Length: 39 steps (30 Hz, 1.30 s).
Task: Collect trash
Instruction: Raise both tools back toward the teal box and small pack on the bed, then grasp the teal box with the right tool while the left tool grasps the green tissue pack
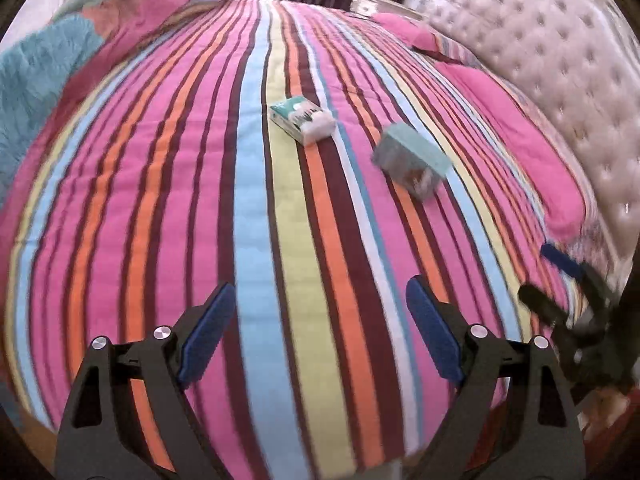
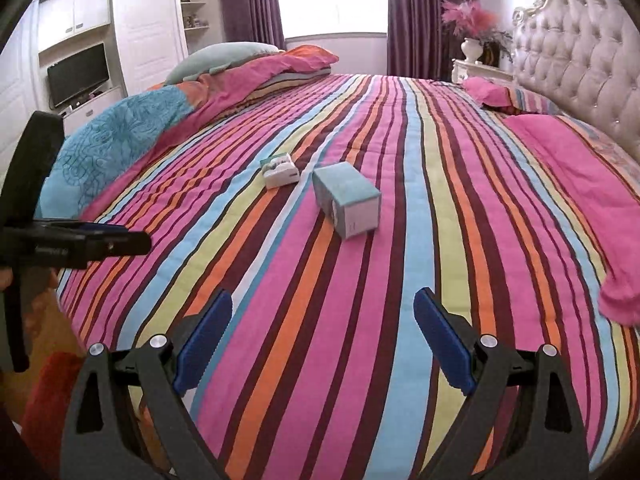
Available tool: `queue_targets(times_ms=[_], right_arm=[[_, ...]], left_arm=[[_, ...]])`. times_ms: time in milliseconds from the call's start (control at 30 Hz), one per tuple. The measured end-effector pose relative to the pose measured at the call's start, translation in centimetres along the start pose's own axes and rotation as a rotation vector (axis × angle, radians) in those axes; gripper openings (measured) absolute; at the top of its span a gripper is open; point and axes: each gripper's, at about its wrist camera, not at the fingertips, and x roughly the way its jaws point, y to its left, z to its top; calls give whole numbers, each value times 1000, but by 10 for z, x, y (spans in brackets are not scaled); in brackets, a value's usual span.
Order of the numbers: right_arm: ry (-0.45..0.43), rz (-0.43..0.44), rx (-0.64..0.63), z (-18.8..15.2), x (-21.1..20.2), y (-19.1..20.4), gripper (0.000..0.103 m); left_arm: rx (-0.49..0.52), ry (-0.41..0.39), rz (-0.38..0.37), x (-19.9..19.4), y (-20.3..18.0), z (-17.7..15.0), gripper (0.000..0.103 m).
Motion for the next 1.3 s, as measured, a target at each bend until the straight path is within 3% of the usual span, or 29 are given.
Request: queue_targets(times_ms=[133,400,733,967,1133,1300], right_arm=[[12,5,-21,10,19,-4,88],[40,-15,-78,30,57,-19,88],[95,58,-58,53,96,-25,88],[99,20,-173,57,114,-12,88],[101,6,-175,60,127,-15,88],[126,-8,-137,65,141,-19,87]], left_arm=[[-93,-11,-17,26,5,31,85],[-138,19,-9,76,3,89,85],[-233,55,41,123,-1,138,85],[-301,58,84,148,8,155,85],[-323,86,94,165,8,162,85],[-277,91,193,174,1,162,83]])
